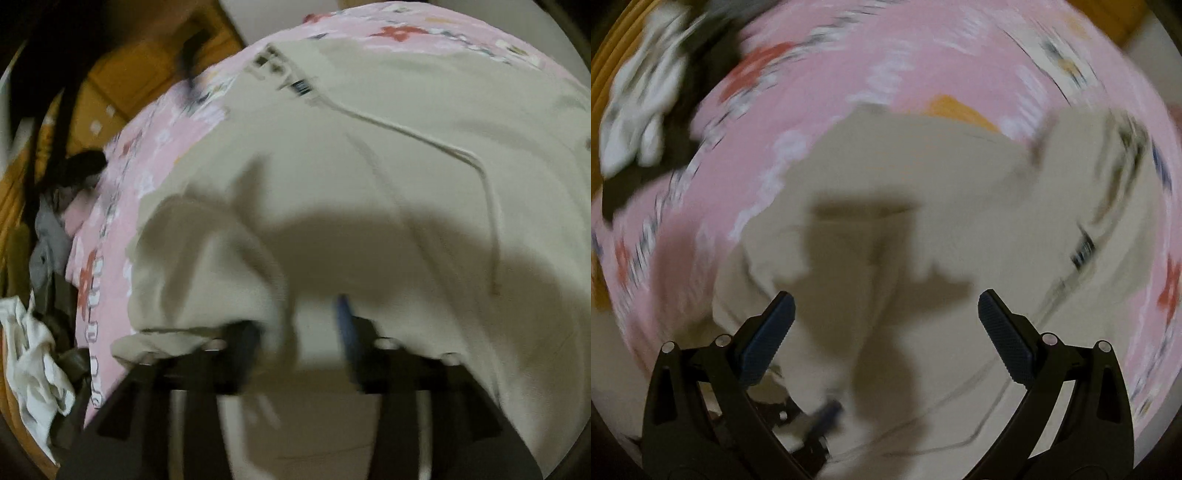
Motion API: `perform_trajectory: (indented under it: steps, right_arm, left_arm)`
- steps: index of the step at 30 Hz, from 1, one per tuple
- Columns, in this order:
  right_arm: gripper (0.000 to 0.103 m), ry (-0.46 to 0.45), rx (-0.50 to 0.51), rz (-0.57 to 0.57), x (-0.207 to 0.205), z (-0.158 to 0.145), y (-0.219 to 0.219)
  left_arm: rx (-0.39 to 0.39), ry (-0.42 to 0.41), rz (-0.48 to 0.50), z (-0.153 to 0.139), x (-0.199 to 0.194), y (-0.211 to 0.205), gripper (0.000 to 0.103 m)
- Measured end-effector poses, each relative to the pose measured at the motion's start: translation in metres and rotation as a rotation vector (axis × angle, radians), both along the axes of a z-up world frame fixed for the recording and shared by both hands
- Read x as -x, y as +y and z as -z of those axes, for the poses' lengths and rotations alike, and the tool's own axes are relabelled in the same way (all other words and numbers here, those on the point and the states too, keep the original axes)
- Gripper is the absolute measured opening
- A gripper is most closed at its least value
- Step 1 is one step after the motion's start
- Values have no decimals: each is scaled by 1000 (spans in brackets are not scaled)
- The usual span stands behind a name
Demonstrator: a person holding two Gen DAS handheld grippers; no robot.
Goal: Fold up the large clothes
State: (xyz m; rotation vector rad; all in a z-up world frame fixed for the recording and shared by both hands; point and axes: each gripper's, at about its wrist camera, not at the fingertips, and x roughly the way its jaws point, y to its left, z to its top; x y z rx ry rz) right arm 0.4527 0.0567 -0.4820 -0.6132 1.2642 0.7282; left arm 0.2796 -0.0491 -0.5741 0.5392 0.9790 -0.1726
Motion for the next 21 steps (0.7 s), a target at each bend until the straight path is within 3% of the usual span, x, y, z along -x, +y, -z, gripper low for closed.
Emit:
perform_trajectory:
  steps: [2, 5, 8, 11, 13, 15, 17, 21]
  right_arm:
    - [97, -147, 24, -150, 26, 8, 28]
    - [92, -199, 43, -216, 29, 24, 64]
    - [92, -78, 67, -168, 11, 53, 92]
    - [92, 74, 222, -88, -3, 94, 112]
    - [90, 79, 238, -73, -2, 98, 112]
    - [67, -22, 309, -134, 6, 99, 111]
    - [37, -27, 302, -150, 8, 95, 105]
    - [28, 50, 208, -49, -15, 76, 80]
  left_arm:
    - [-21, -23, 32, 1, 12, -14, 60]
    - [-50, -12, 12, 12, 27, -25, 63]
    - [-45, 4, -37, 16, 30, -22, 65]
    - [-33, 20, -68, 20, 30, -18, 65]
    - [-33, 20, -81, 22, 30, -19, 65]
    - [-32, 23, -98, 24, 29, -20, 65]
    - [-24, 28, -115, 25, 28, -19, 65]
    - [-3, 43, -128, 24, 29, -16, 65]
